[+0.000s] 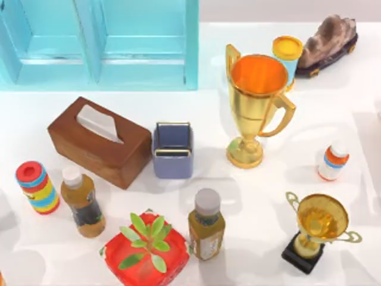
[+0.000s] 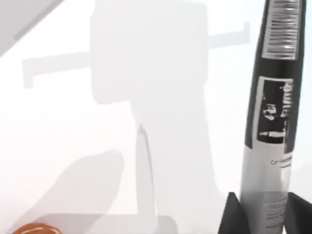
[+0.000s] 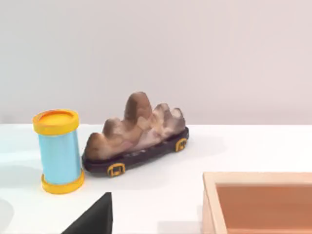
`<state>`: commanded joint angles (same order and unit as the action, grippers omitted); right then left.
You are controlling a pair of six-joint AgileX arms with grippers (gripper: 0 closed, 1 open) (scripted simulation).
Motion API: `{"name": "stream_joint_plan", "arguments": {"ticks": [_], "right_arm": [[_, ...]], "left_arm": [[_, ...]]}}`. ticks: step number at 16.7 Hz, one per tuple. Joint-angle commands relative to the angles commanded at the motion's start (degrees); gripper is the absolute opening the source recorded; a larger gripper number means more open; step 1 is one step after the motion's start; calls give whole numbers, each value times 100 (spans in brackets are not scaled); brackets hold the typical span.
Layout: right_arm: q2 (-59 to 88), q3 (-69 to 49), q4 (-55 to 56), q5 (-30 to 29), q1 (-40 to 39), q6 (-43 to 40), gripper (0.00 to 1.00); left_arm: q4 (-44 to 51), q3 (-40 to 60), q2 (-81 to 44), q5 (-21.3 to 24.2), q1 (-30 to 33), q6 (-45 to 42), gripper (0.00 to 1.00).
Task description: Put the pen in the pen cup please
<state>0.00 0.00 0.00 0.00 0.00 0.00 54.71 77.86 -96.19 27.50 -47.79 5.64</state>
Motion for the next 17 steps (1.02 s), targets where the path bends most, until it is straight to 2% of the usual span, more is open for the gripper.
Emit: {"name": "stream_joint_plan", "arguments": {"ticks": [3,7,13,17], "right_arm": [[0,0,0,0,0,0,100],[0,0,0,0,0,0,100],[0,0,0,0,0,0,100],[0,0,0,0,0,0,100]], "left_arm": [[-1240,7,136,-1204,838,-9,0],[-3641,-235,118,-3351,2457,-131,0],[-7862,-1180,-461,-6736,5621,-642,0],[-10374,-1866,-967,-8550,7786,-1196,0]]}}
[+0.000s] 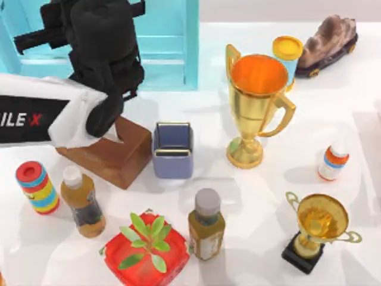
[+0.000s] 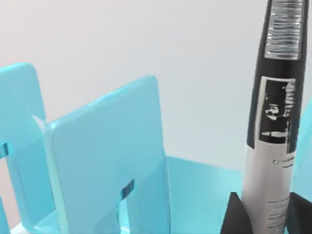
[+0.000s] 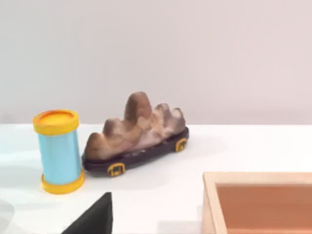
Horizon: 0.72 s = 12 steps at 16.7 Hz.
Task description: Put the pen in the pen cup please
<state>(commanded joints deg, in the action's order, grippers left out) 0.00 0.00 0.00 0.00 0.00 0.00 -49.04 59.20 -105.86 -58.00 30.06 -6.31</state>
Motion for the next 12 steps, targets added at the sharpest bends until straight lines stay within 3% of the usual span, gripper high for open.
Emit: {"name": "stream_joint_plan", "arguments": {"ticks": [3,6,9,12], "right_arm": [[0,0,0,0,0,0,100],[0,0,0,0,0,0,100],[0,0,0,0,0,0,100],[0,0,0,0,0,0,100]], "left_arm": [[-1375,-359,-282,-969,1358,-446,0],[-2220,-533,-455,-1533,2319,-830,0],[-2533,-569,-519,-1727,2747,-1035,0],[-2549,-570,-522,-1738,2774,-1049,0]]}}
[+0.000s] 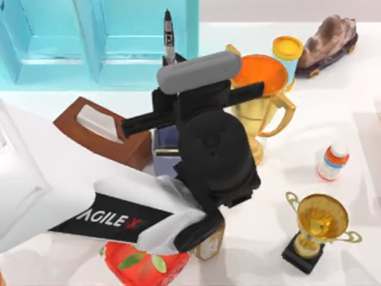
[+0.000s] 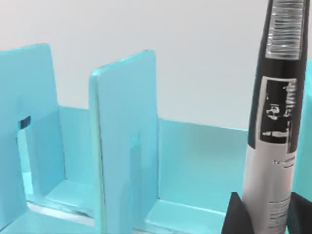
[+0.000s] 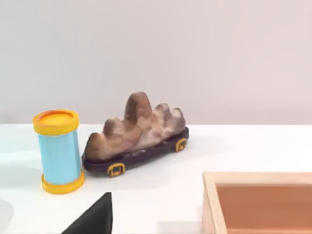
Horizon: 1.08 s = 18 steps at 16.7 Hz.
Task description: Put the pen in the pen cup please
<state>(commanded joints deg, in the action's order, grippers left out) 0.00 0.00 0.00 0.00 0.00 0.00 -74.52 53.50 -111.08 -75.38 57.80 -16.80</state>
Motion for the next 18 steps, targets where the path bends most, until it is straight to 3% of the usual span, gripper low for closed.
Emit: {"name": "stream_joint_plan", "arguments": {"ticks": [9,18], "right_arm": [[0,0,0,0,0,0,100],[0,0,0,0,0,0,100]], "left_arm": [[61,12,-32,67,-69,82,0],[61,12,-32,67,-69,82,68]]}}
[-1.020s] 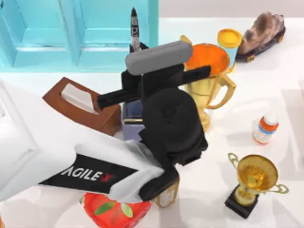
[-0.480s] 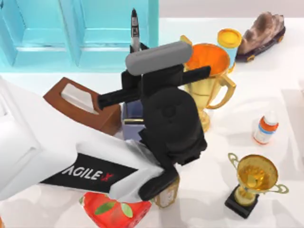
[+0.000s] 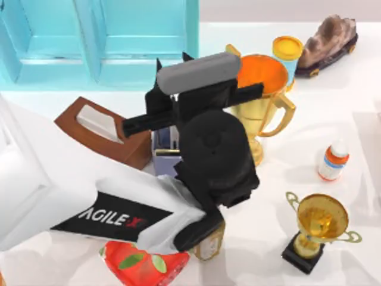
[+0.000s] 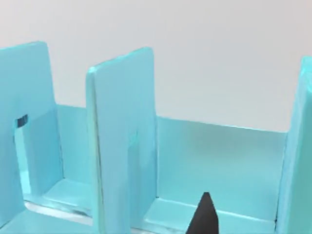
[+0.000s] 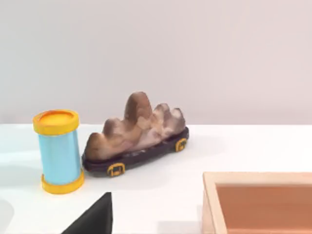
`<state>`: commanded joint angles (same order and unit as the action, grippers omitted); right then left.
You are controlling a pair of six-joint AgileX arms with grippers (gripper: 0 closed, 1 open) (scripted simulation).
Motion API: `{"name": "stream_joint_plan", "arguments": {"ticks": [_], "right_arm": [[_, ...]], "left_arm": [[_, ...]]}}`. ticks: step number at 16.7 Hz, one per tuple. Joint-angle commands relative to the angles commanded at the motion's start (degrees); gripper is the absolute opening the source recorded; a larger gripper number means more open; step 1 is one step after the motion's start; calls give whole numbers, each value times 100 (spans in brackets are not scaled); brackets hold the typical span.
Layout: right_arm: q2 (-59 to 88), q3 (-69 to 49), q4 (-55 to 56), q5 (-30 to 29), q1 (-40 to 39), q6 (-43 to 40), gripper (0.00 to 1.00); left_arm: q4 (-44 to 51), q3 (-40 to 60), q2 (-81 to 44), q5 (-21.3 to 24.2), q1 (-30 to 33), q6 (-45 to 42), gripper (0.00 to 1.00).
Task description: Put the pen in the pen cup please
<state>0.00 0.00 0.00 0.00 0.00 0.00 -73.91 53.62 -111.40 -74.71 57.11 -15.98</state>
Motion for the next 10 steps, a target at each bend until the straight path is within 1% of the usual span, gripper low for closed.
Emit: {"name": "stream_joint_plan", "arguments": {"ticks": [4,5,10], "right_arm": [[0,0,0,0,0,0,100],[0,0,0,0,0,0,100],[0,0,0,0,0,0,100]], "left_arm": [[0,0,0,0,0,0,98],[0,0,0,0,0,0,100],[0,0,0,0,0,0,100]]}}
